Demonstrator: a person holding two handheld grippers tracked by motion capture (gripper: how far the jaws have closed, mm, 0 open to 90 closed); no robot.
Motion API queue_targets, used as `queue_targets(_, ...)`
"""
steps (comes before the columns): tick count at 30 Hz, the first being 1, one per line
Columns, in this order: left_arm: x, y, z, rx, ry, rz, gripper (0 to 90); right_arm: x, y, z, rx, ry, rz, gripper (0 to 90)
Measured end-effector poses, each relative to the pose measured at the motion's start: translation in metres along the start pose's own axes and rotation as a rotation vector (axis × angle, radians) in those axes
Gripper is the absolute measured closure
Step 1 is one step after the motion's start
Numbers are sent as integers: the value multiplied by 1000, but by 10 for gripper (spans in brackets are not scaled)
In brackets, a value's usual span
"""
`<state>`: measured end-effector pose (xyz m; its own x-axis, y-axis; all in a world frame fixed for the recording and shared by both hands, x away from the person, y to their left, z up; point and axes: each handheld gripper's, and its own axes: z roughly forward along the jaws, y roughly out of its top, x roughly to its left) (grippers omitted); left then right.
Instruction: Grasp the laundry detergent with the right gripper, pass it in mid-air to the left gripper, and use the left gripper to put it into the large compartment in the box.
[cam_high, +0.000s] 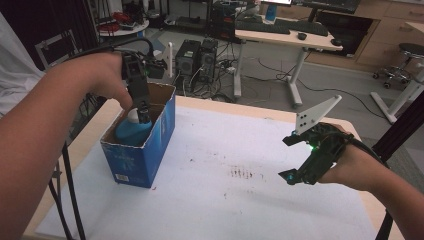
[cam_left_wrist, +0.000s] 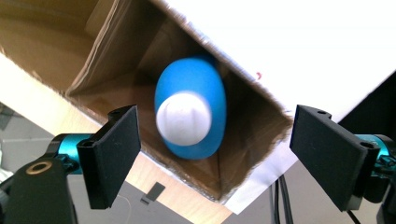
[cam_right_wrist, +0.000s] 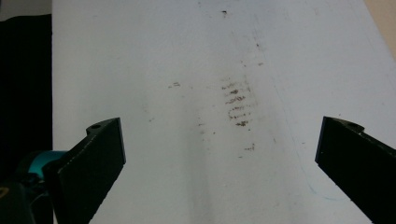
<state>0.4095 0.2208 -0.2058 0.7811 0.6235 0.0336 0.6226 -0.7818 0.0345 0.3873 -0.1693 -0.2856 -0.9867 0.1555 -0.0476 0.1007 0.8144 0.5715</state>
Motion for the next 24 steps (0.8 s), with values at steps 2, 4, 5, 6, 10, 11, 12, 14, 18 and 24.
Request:
queue_targets(2, -4, 3, -3, 2, -7, 22, 134, -1, 1, -2, 9, 5, -3, 8)
queue_targets(4, -8, 7, -4, 1, -14, 43, 112, -2, 1, -3, 17, 4, -11, 8)
queue_targets(5, -10, 9, -5, 1, -16, 52, 98, -2, 1, -4, 30, 8, -15, 8)
queue_targets(6, -11, 11, -5, -1, -20, 64, 98, -3, 1, -4, 35, 7, -16, 9)
queue_targets(10, -20, 20, -6, -11, -37, 119, 78, -3, 2, -9, 67, 8, -14, 8)
queue_targets(11, -21, 21, -6, -10, -41, 129, 78, -3, 2, -10, 76, 8, -17, 8)
queue_targets(12, -24, 24, -5, -9, -44, 145, 65, -3, 3, -11, 86, 8, -17, 8)
queue_targets(14, -27, 29, -4, -10, -60, 171, 55, -4, 4, -13, 101, 5, -20, 8)
queue_targets(18, -36, 42, 0, -9, -73, 231, 16, -5, 4, -15, 138, 3, -33, 9)
queue_targets(24, -52, 61, 7, -15, -108, 340, 16, -9, 5, -17, 202, 3, -48, 9)
